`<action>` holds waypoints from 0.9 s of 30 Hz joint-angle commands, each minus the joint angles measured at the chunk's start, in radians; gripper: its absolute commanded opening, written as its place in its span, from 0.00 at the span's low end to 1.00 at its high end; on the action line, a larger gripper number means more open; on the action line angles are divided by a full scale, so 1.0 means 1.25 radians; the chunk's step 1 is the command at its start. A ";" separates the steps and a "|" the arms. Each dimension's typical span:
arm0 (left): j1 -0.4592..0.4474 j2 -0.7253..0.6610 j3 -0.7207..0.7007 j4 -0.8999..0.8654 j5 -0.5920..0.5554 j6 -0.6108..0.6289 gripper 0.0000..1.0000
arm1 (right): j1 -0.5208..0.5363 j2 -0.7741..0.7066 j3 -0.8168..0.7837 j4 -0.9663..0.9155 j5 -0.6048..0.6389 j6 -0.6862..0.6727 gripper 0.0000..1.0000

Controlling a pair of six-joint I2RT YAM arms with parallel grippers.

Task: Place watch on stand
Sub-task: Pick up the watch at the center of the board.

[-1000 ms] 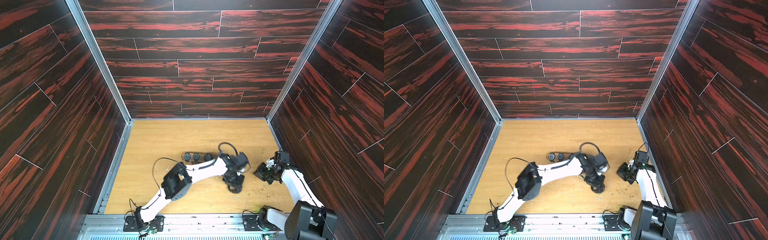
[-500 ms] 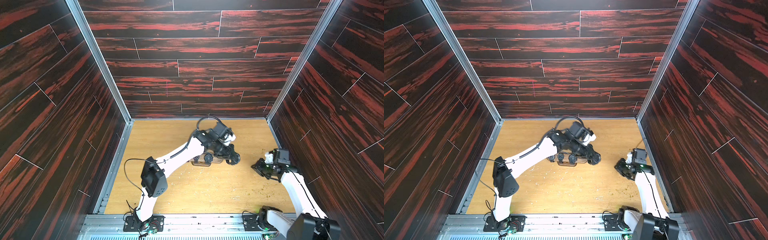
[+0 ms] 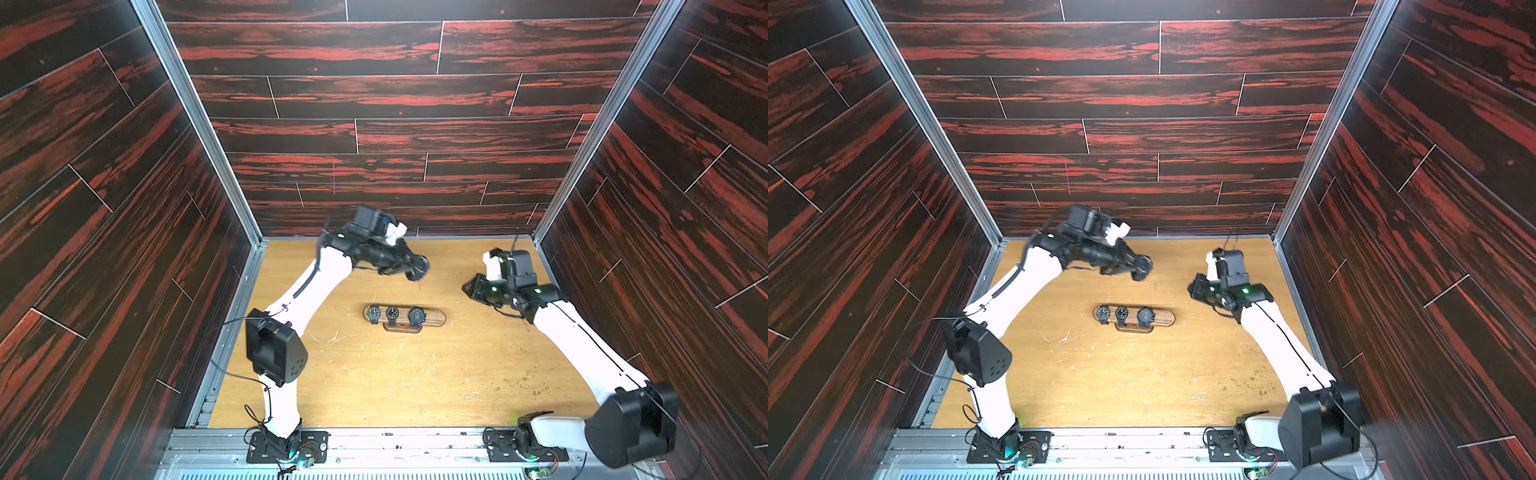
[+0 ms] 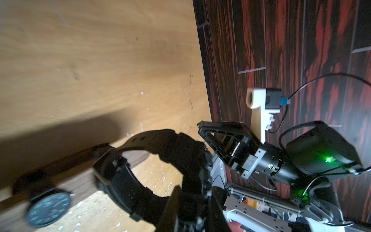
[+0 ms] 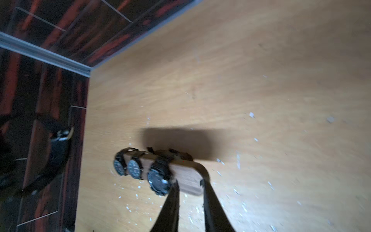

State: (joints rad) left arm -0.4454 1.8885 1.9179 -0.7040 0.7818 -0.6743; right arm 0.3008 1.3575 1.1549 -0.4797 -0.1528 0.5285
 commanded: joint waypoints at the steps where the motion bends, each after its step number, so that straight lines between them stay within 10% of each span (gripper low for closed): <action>1: 0.041 -0.056 -0.036 0.038 0.071 -0.020 0.16 | 0.034 0.032 0.053 0.050 -0.064 -0.023 0.26; 14: 0.102 -0.104 -0.181 0.260 0.167 -0.133 0.16 | 0.114 0.126 0.167 0.268 -0.441 0.096 0.41; 27: 0.102 -0.212 -0.297 0.420 0.196 -0.196 0.16 | 0.113 0.131 0.152 0.325 -0.486 0.160 0.44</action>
State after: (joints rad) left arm -0.3199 1.6810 1.5673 -0.2512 0.9958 -0.9039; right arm 0.4423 1.5131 1.3525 -0.0906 -0.7418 0.7155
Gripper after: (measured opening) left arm 0.203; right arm 0.433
